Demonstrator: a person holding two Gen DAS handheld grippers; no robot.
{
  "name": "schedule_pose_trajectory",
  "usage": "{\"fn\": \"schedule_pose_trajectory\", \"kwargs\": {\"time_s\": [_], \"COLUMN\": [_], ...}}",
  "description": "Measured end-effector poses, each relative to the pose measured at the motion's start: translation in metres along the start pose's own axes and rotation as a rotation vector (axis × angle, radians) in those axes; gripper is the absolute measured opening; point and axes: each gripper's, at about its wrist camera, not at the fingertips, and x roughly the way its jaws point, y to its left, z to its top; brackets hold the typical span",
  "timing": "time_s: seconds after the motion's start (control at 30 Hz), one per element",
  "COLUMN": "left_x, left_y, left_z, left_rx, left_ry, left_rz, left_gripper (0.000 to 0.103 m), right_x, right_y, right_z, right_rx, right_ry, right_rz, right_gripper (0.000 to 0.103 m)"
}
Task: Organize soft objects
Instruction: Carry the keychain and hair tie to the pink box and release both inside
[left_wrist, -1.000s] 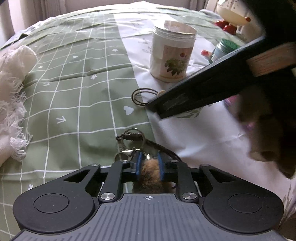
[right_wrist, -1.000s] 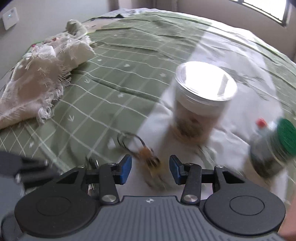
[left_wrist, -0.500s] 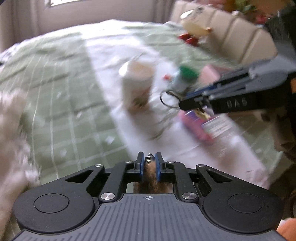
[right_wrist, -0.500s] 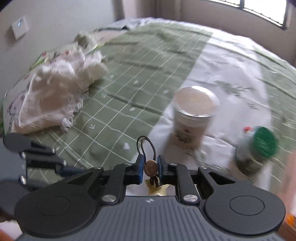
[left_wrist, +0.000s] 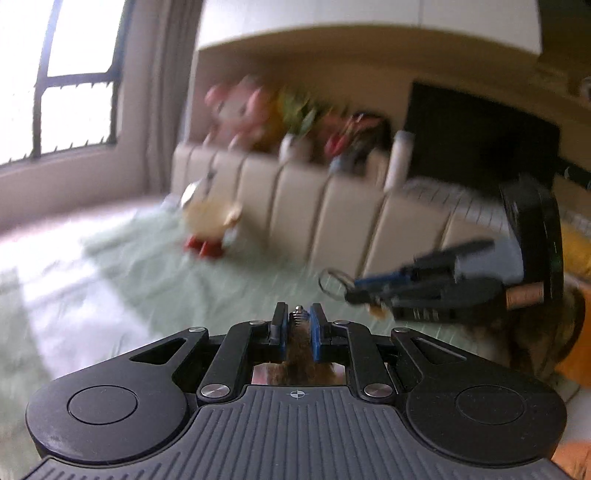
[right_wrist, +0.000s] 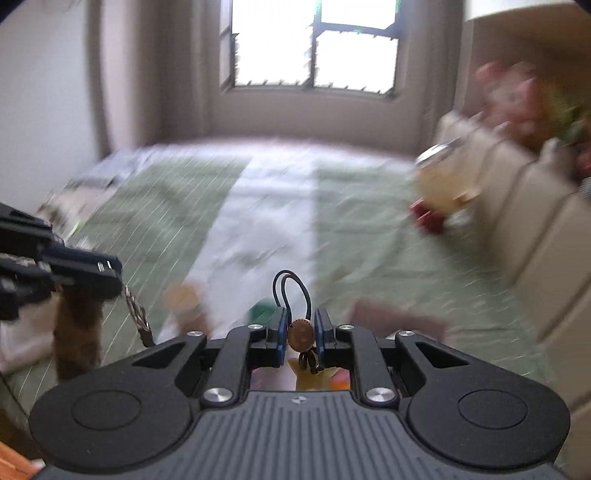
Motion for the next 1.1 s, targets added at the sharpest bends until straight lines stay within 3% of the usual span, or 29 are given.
{"fn": "schedule_pose_trajectory", "kwargs": {"time_s": [0.17, 0.33, 0.47, 0.5, 0.57, 0.63, 0.73, 0.87, 1.0, 1.1], "left_x": [0.061, 0.142, 0.236, 0.259, 0.304, 0.333, 0.334, 0.297, 0.232, 0.178], "left_y": [-0.003, 0.014, 0.031, 0.037, 0.052, 0.068, 0.093, 0.111, 0.133, 0.146], "left_z": [0.065, 0.081, 0.041, 0.024, -0.008, -0.037, -0.07, -0.111, -0.158, -0.186], "left_rx": [0.003, -0.095, -0.132, -0.165, -0.262, -0.389, -0.547, -0.525, -0.571, -0.614], "left_ry": [-0.065, -0.07, 0.028, 0.057, 0.094, 0.115, 0.11, 0.144, 0.237, 0.264], "left_rz": [-0.062, -0.094, -0.113, -0.105, -0.079, -0.057, -0.038, 0.047, 0.157, 0.235], "left_gripper": [0.015, 0.017, 0.017, 0.017, 0.017, 0.017, 0.017, 0.017, 0.017, 0.017], "right_x": [-0.009, 0.026, 0.083, 0.099, 0.139, 0.168, 0.181, 0.192, 0.195, 0.198], "right_y": [-0.053, -0.09, -0.114, -0.119, -0.129, -0.133, -0.13, -0.114, -0.085, -0.057], "right_z": [0.014, 0.003, -0.024, -0.038, -0.064, -0.089, -0.124, -0.153, -0.157, -0.148], "right_rx": [0.037, 0.116, 0.184, 0.205, 0.258, 0.298, 0.314, 0.272, 0.233, 0.215], "right_ry": [-0.102, -0.101, -0.05, -0.032, 0.057, 0.149, 0.217, 0.298, 0.309, 0.301], "right_rz": [-0.074, -0.064, -0.044, -0.036, -0.073, -0.113, -0.13, -0.136, -0.113, -0.071], "right_gripper": [0.015, 0.015, 0.016, 0.017, 0.03, 0.03, 0.03, 0.03, 0.03, 0.033]}}
